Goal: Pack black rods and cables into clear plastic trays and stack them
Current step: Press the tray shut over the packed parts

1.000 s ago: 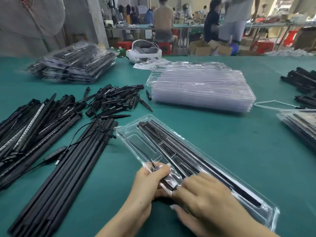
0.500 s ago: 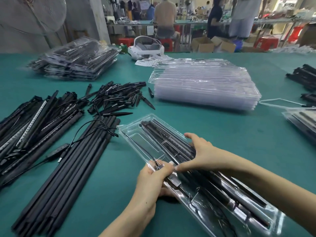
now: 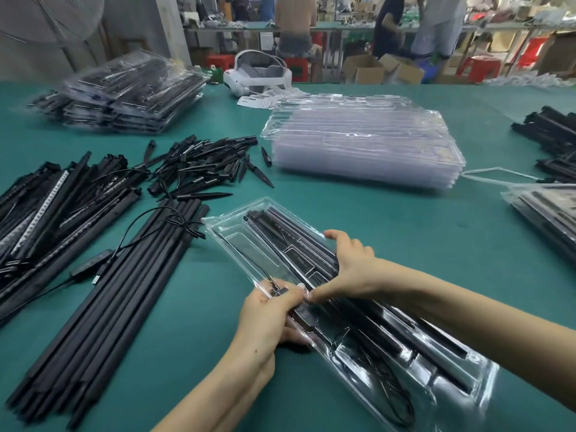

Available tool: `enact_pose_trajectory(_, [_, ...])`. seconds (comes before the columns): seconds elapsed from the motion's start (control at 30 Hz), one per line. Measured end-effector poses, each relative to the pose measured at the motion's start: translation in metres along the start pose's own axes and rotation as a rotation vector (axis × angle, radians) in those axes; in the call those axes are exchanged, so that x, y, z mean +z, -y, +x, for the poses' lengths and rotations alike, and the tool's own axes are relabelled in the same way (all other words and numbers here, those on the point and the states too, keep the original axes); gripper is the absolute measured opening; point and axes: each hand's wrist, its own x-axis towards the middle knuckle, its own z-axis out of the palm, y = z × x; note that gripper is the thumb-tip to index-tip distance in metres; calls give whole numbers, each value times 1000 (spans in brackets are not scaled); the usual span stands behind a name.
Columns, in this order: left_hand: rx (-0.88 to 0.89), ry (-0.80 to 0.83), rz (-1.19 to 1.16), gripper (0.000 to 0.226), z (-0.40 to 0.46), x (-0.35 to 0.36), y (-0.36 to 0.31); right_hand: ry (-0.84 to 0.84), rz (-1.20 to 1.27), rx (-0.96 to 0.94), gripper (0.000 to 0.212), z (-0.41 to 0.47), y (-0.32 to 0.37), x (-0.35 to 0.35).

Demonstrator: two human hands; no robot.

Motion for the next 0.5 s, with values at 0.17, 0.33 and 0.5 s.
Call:
enact_pose_trajectory(0.17, [17, -27, 4, 10, 2, 2, 2, 21, 66, -14, 116, 1, -1, 0])
enact_pose_trajectory(0.33, [22, -54, 31, 12, 0, 6, 1, 36, 84, 1, 117, -1, 3, -2])
enact_pose_trajectory(0.5, [13, -12, -34, 11, -9, 3, -5, 86, 124, -12, 114, -4, 4, -9])
